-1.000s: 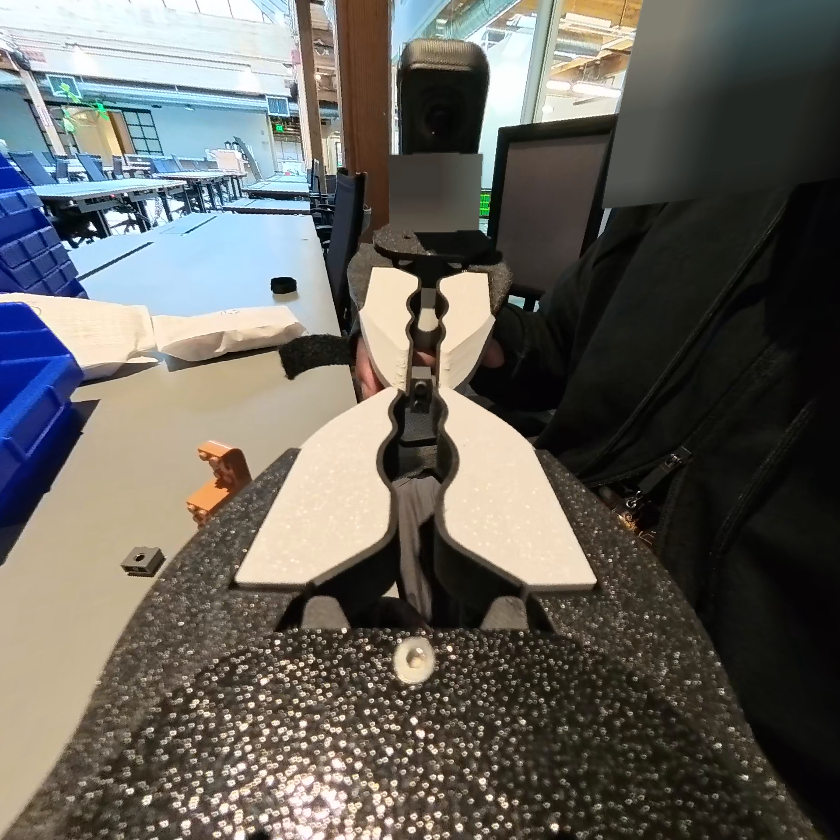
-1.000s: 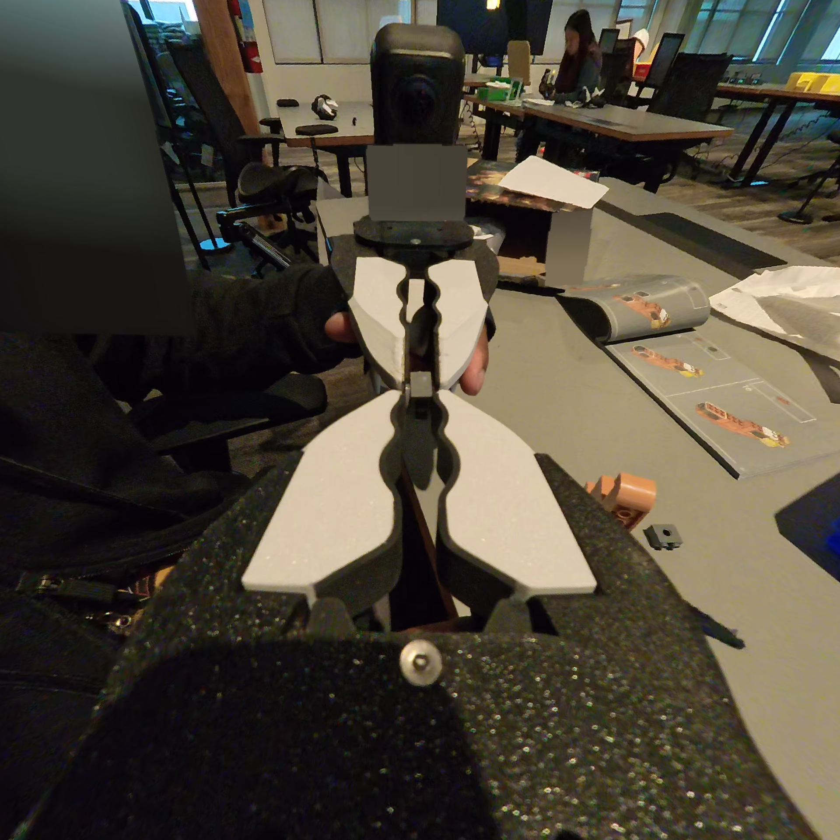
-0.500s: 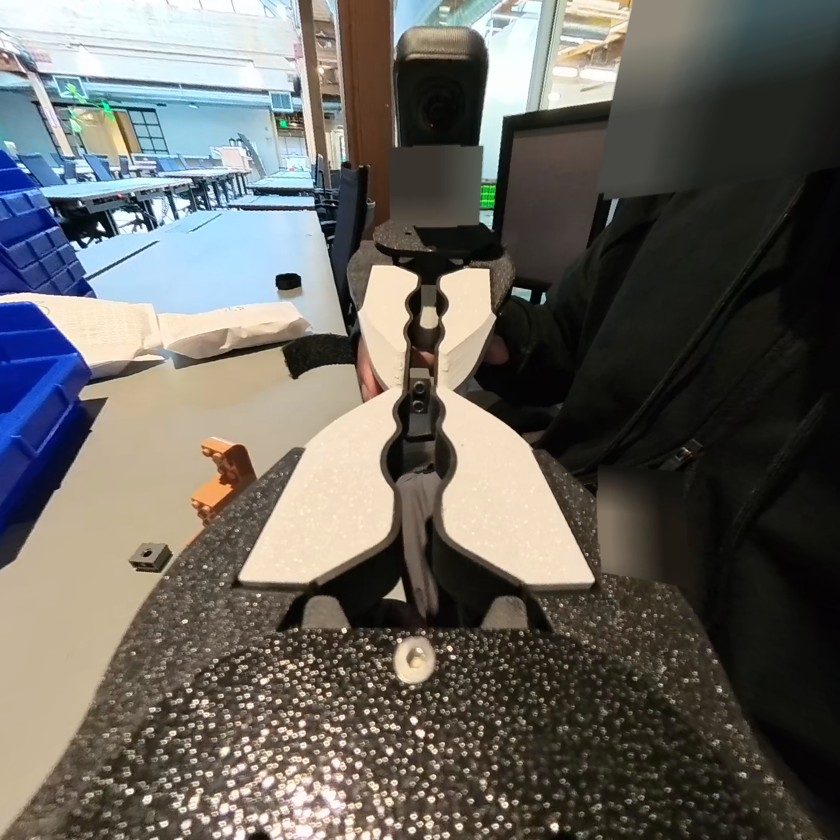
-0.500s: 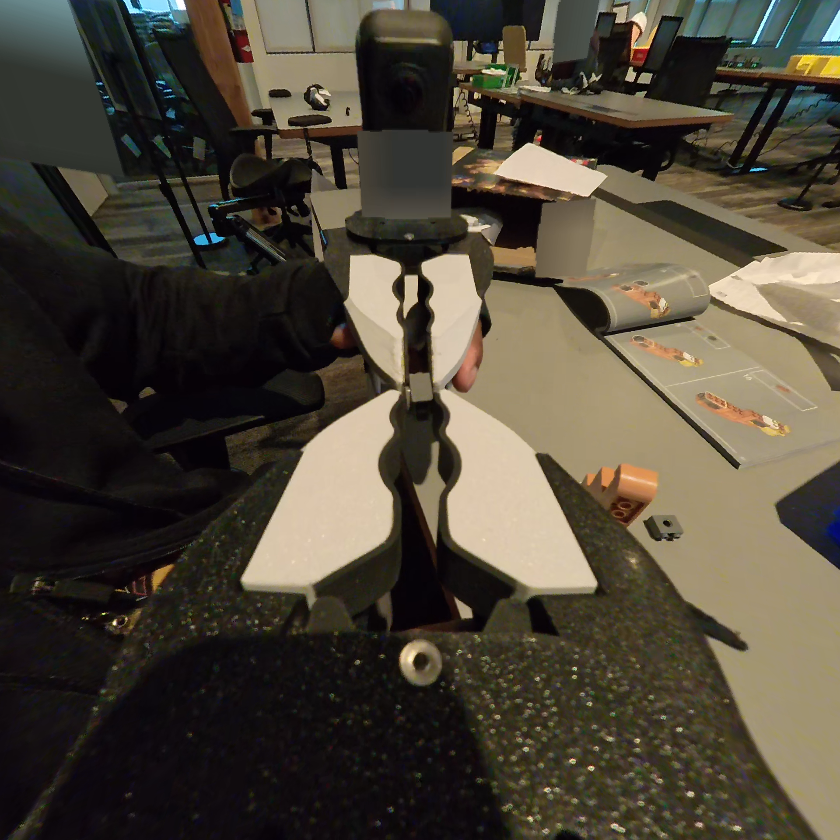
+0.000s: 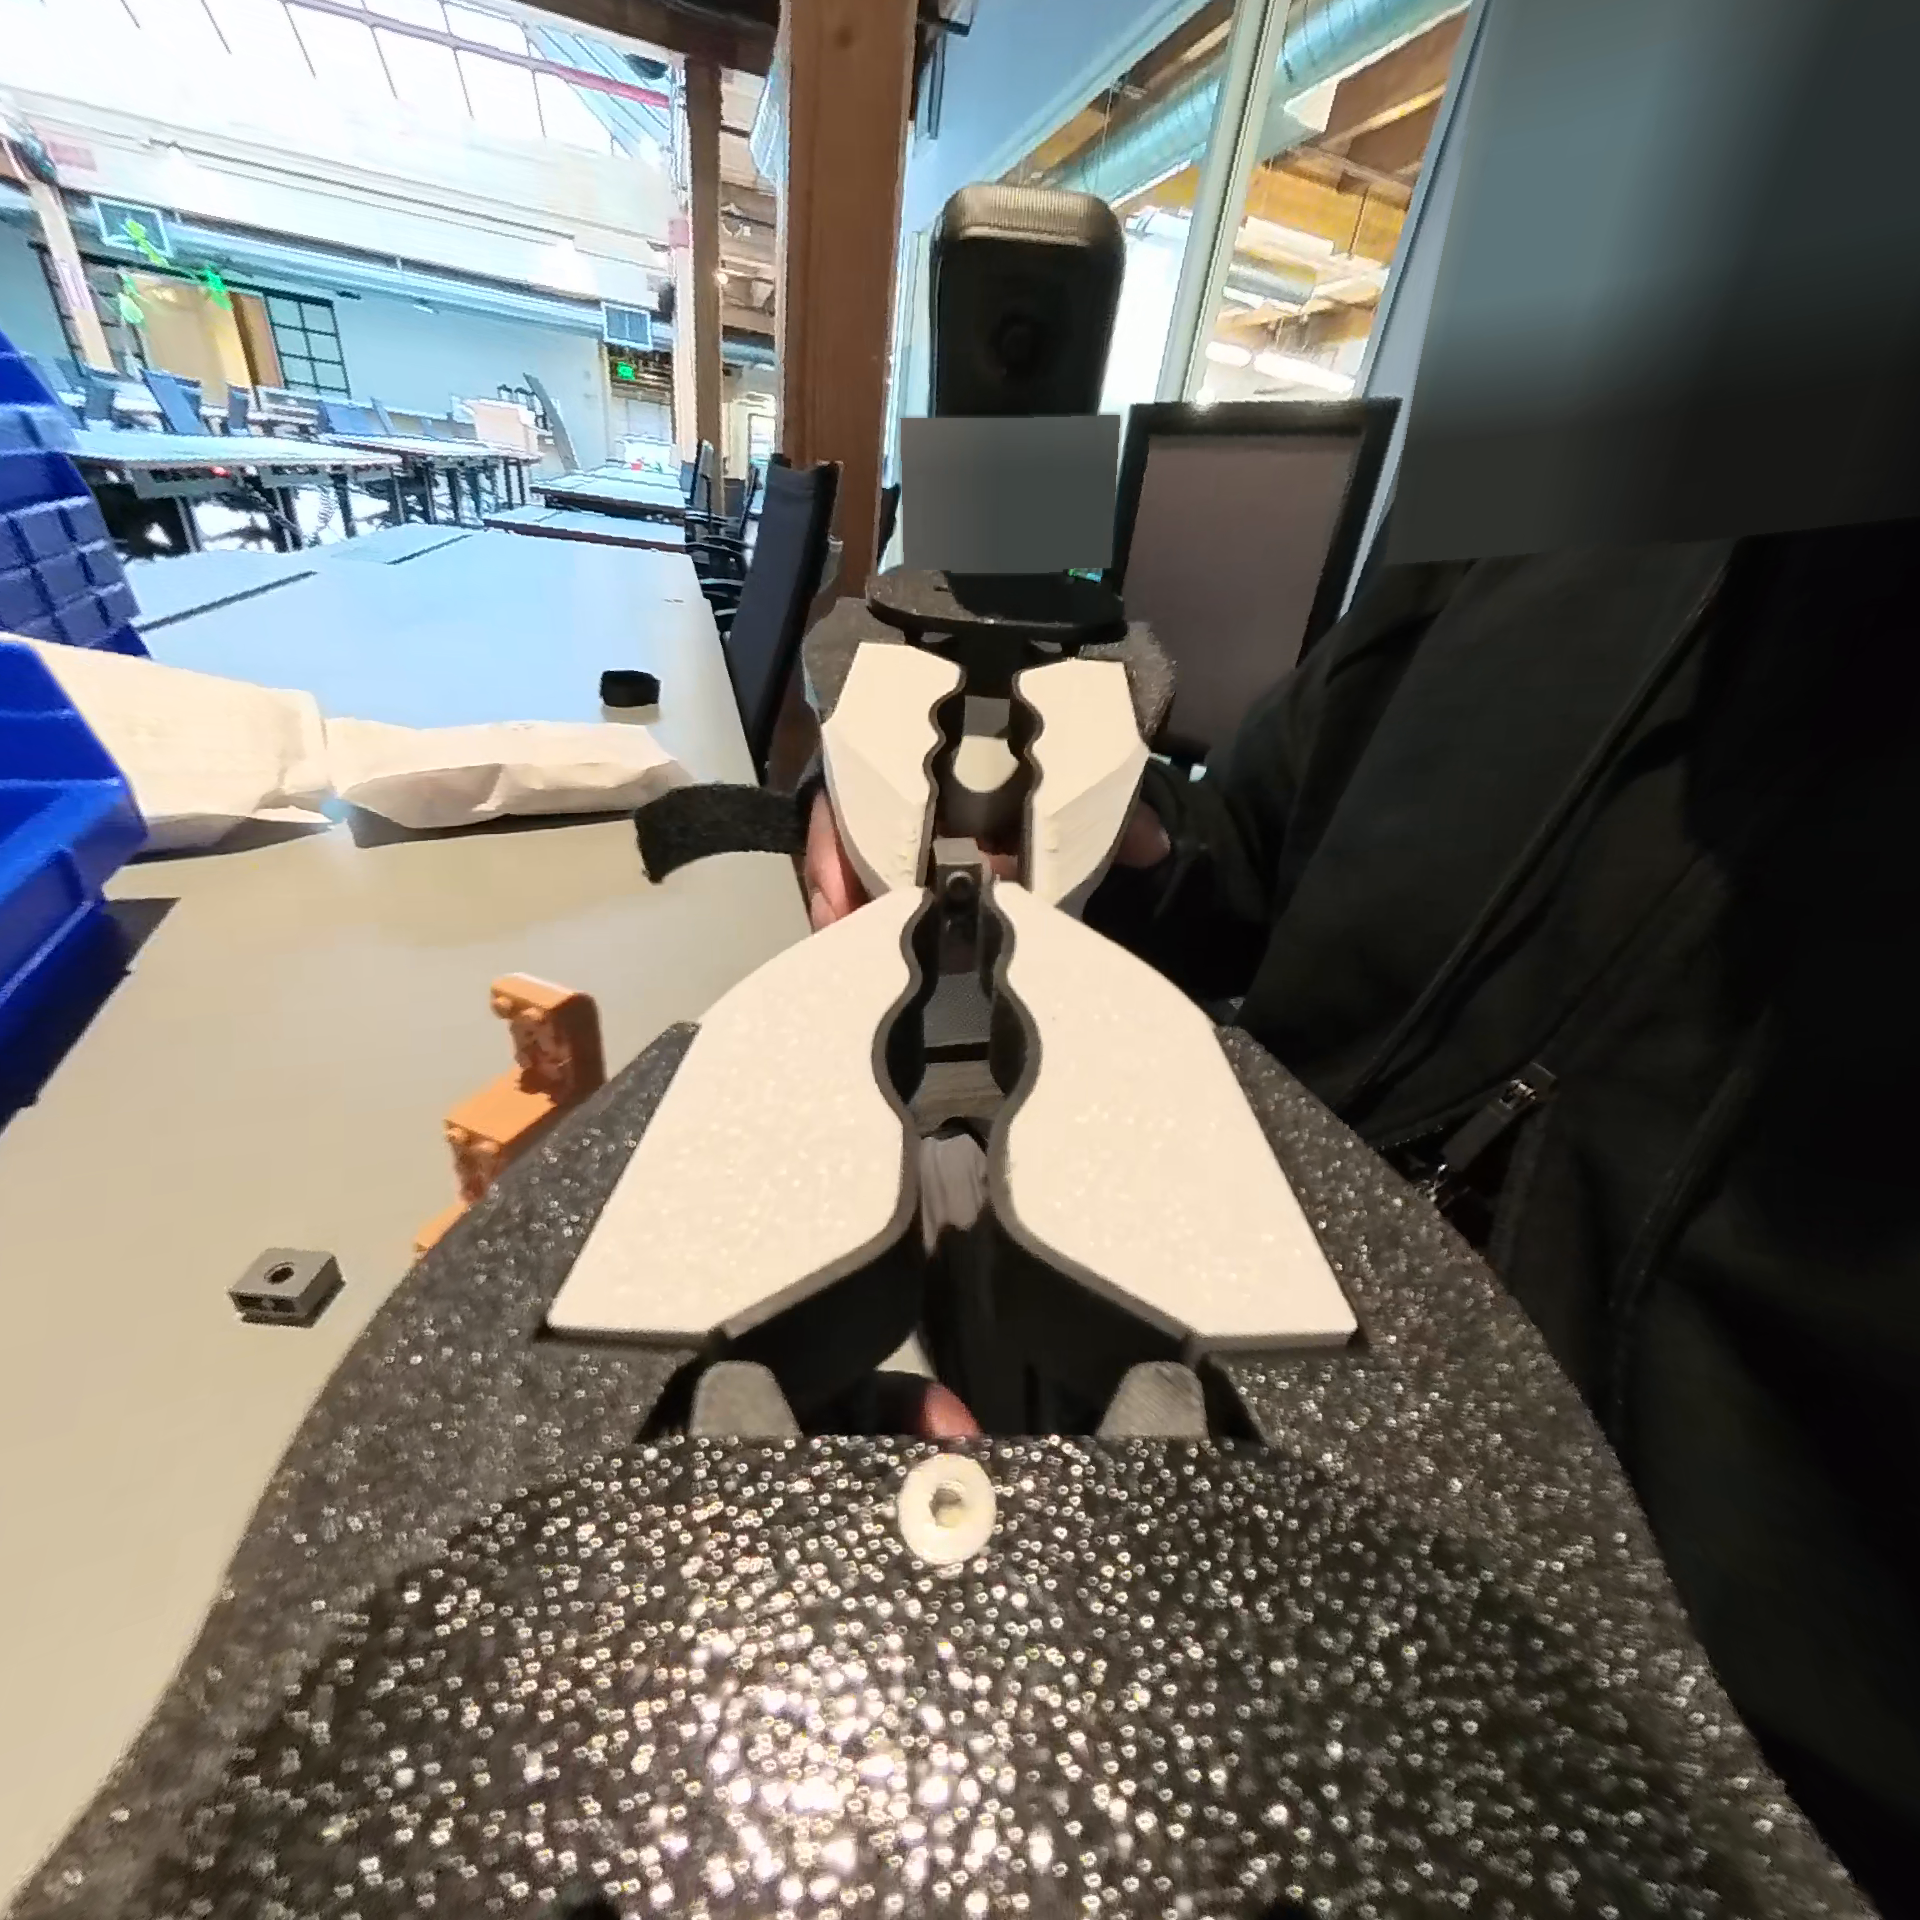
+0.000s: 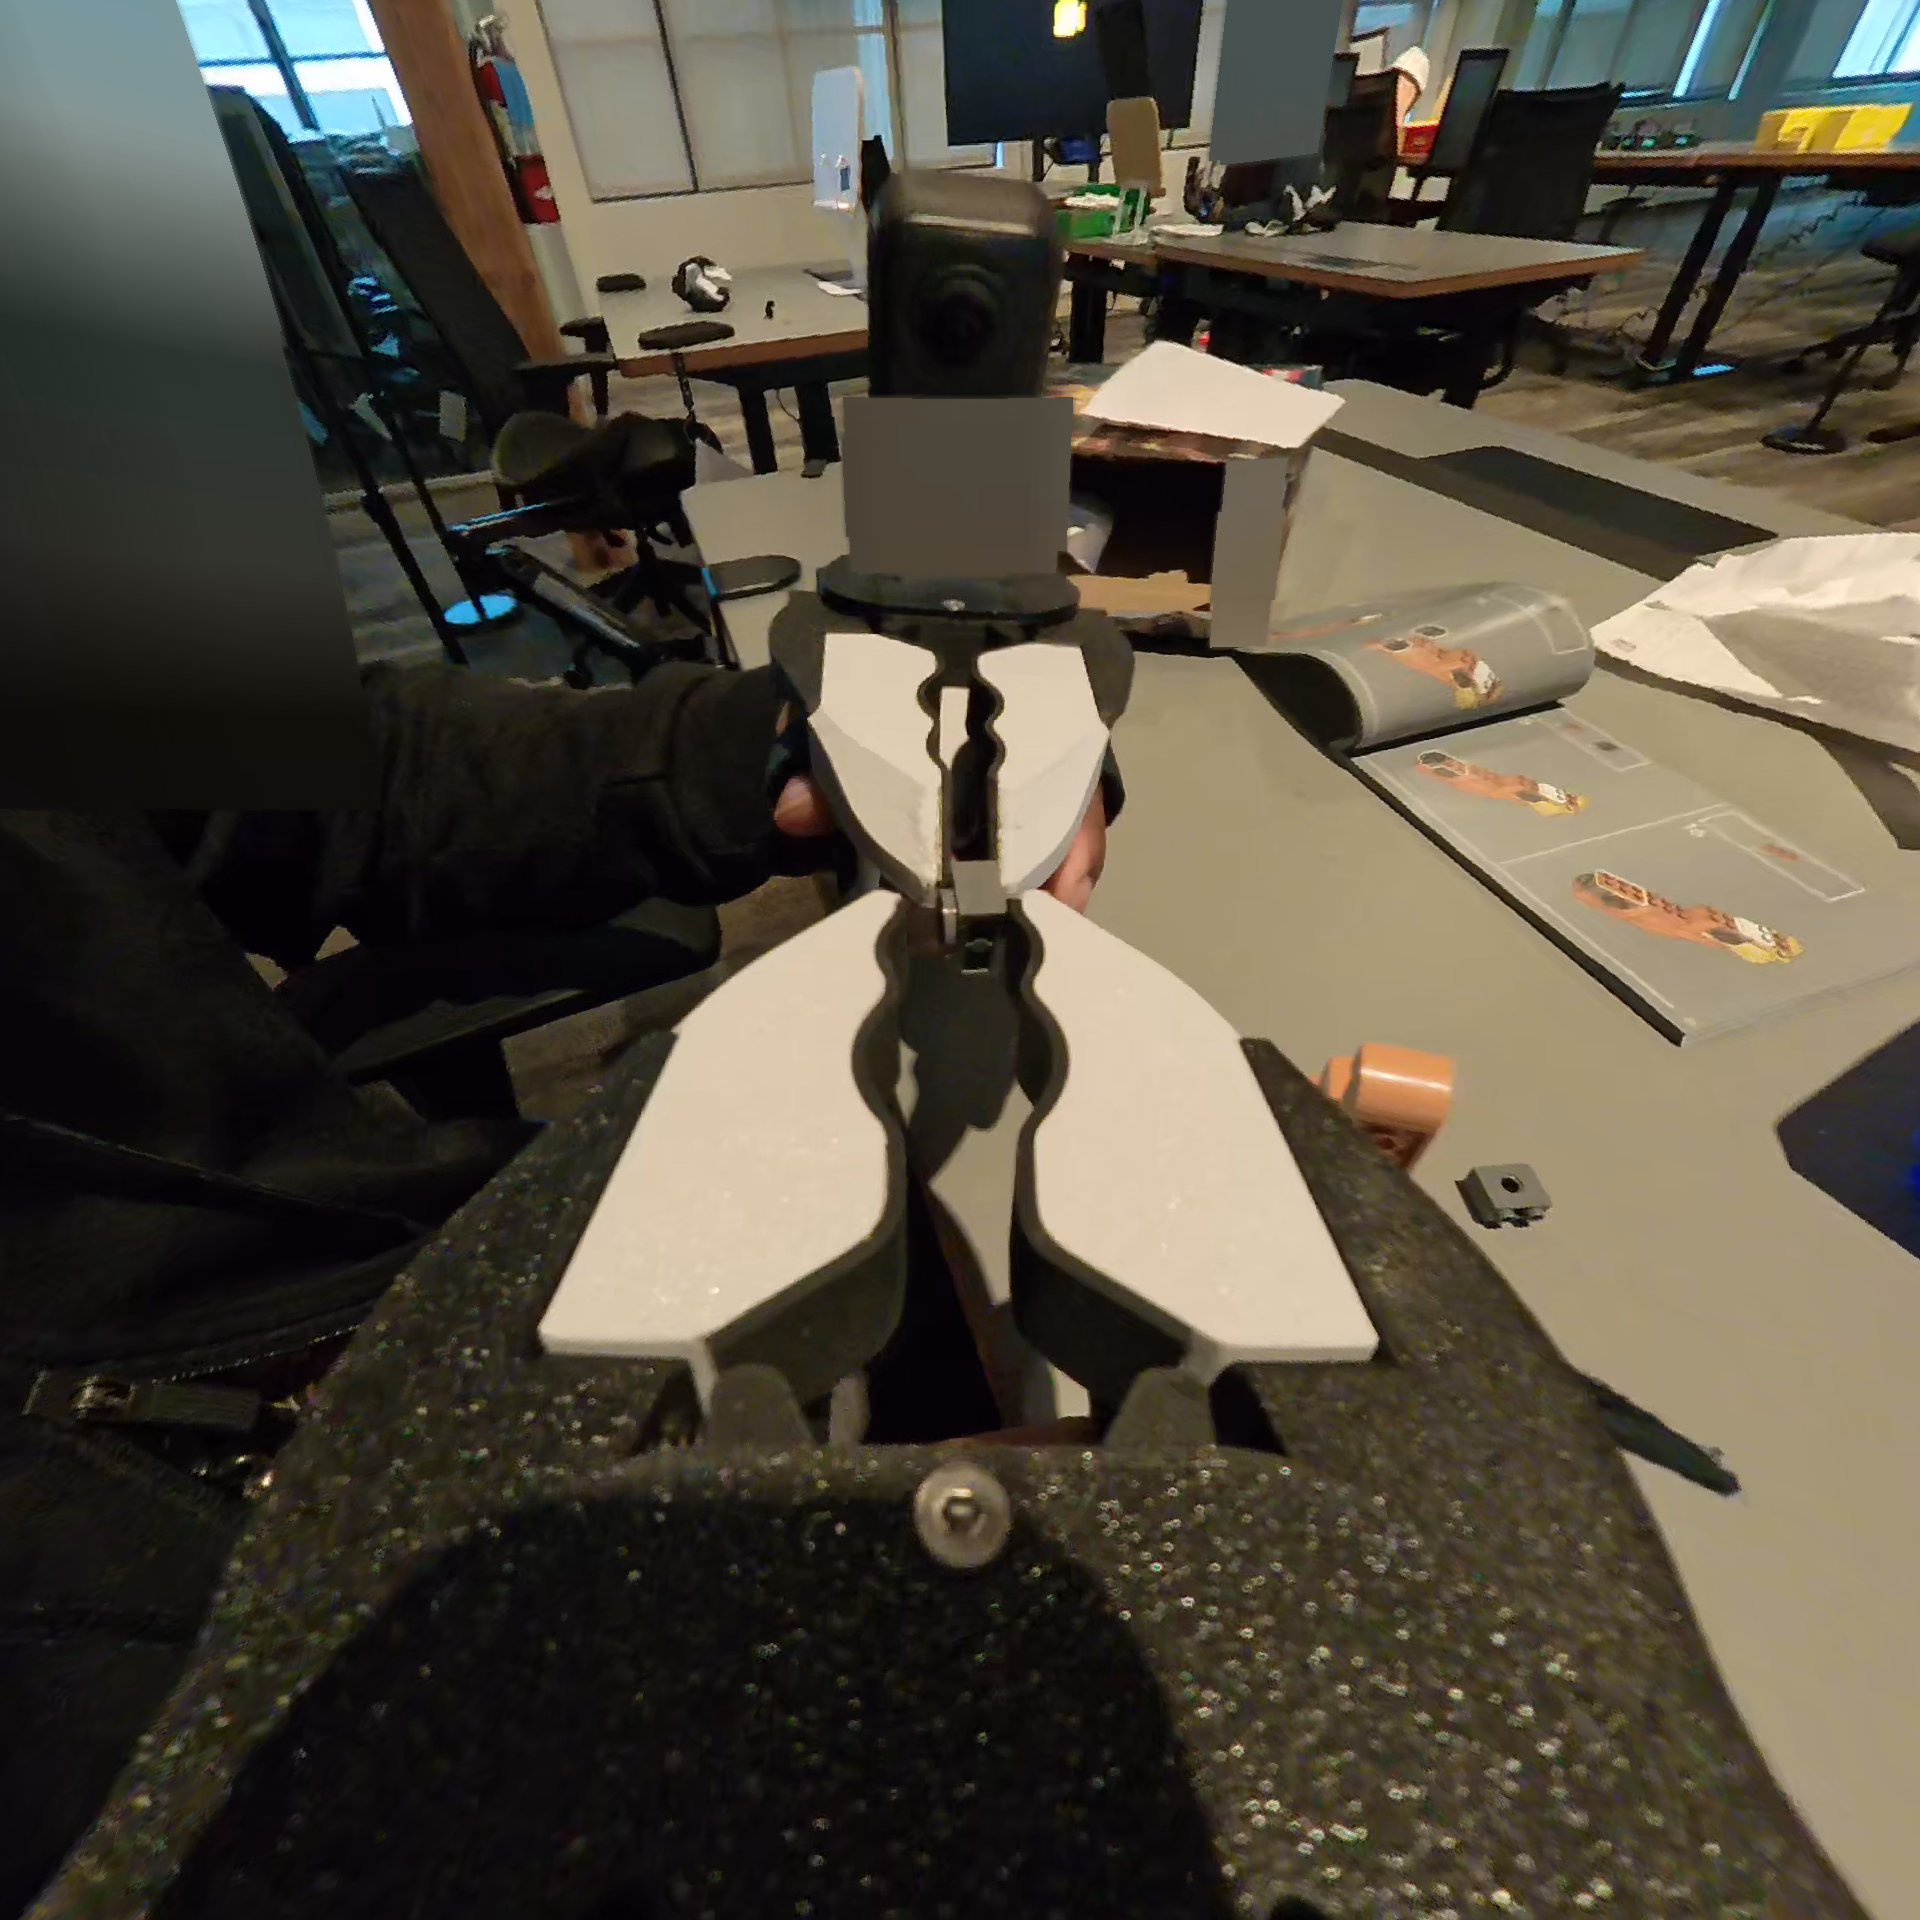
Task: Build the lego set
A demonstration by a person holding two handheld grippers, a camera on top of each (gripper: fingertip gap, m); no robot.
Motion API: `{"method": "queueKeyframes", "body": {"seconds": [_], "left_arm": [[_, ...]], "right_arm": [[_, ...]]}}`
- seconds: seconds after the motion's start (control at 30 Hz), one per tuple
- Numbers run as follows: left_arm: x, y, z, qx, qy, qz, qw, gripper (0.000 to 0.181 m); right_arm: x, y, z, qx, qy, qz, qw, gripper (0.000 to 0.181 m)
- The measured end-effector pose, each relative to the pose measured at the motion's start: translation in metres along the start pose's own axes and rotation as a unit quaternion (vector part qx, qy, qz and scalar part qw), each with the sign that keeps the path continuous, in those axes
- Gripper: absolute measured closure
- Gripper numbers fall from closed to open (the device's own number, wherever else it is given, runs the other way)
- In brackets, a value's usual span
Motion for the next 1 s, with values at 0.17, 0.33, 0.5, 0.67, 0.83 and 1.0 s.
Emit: {"method": "queueKeyframes", "body": {"seconds": [0.17,0.33,0.5,0.67,0.83,1.0], "left_arm": [[-0.003,0.012,0.002,-0.021,-0.010,-0.013,1.000,0.175],[-0.007,0.022,0.006,-0.034,-0.017,-0.021,0.999,0.175],[-0.012,0.031,0.012,-0.043,-0.025,-0.027,0.998,0.175],[-0.022,0.051,0.019,-0.057,-0.024,-0.024,0.998,0.175],[-0.025,0.075,0.015,-0.052,0.015,-0.019,0.998,0.175],[-0.023,0.084,0.014,-0.053,0.035,-0.049,0.997,0.175]], "right_arm": [[0.005,-0.011,-0.006,0.009,0.001,-0.007,1.000,0.167],[0.008,-0.023,-0.008,0.008,0.008,-0.032,0.999,0.165],[0.004,-0.028,-0.007,-0.012,0.009,-0.062,0.998,0.161],[-0.014,-0.051,-0.006,0.007,-0.013,-0.108,0.994,0.159],[-0.023,-0.074,-0.039,0.026,0.028,-0.142,0.989,0.152],[-0.009,-0.072,-0.070,0.050,0.067,-0.123,0.989,0.145]]}}
Point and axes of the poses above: each gripper's, where its closed fingertips meet, x out along the fingers, z out of its top, y = z × x across the jaws, the point moved 1 cm from there along -x, back along the fingers, and after that the axes turned 14 degrees about -x, right-handed, at the moved point
